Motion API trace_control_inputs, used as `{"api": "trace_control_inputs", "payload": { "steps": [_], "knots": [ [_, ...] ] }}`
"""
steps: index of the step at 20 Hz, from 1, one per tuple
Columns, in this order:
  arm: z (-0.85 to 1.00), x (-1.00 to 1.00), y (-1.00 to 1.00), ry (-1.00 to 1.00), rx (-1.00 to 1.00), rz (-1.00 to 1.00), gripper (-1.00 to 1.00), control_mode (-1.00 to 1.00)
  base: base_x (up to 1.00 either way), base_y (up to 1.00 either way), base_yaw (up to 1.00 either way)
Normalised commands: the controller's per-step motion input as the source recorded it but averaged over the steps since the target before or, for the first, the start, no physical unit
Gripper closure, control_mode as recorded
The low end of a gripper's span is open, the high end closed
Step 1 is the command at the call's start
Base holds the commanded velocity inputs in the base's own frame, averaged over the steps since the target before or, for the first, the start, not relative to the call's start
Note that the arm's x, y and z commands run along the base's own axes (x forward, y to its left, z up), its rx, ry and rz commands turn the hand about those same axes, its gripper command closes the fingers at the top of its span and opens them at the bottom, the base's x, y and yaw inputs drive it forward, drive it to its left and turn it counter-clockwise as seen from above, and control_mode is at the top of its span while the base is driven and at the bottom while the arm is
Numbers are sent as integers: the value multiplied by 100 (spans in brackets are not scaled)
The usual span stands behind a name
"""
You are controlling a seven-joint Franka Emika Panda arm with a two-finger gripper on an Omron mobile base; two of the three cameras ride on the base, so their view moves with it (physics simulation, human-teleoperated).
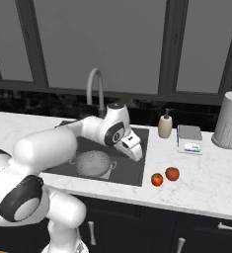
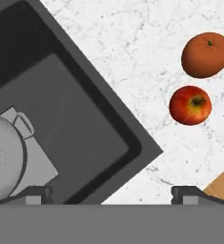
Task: Put the colander in the sink, put the orange, apple in the colander, and turn on the sink faucet and pour water over the colander.
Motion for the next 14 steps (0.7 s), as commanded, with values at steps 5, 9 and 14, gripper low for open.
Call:
{"api": "trace_control_inputs", "payload": {
  "steps": [5,9,14],
  "knots": [
    [-52,1,-92,-1,3,-5,-100,-100,0,0,0],
    [-56,16,-100,2,15,0,-100,-100,0,0,0],
    [-51,8,-76,7,4,0,-100,-100,0,0,0]
  ]
}}
